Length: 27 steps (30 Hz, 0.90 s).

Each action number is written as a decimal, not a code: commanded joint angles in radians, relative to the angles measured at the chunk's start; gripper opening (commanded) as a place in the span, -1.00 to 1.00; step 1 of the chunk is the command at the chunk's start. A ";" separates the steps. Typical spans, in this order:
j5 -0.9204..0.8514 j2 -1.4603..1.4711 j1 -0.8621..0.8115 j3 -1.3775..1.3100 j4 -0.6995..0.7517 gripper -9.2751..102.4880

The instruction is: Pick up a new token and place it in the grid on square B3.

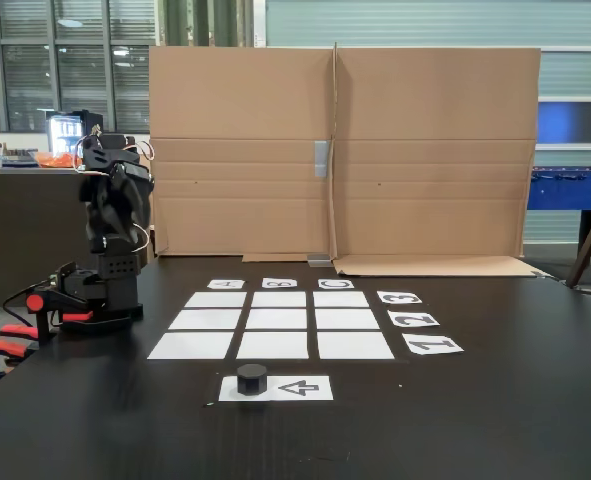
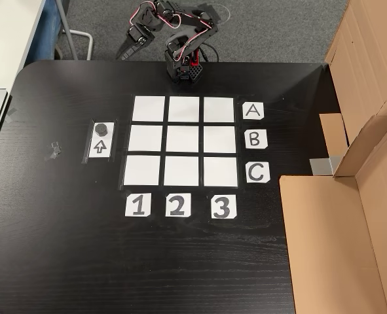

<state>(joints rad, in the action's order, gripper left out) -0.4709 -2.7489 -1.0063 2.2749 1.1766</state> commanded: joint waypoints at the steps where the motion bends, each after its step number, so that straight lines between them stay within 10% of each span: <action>1: 0.009 0.097 0.008 -0.094 -0.005 -0.41; 27: 0.012 0.919 -0.008 -0.699 0.129 -0.16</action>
<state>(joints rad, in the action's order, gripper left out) -0.4679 -1.8883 -1.0063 1.6736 1.2901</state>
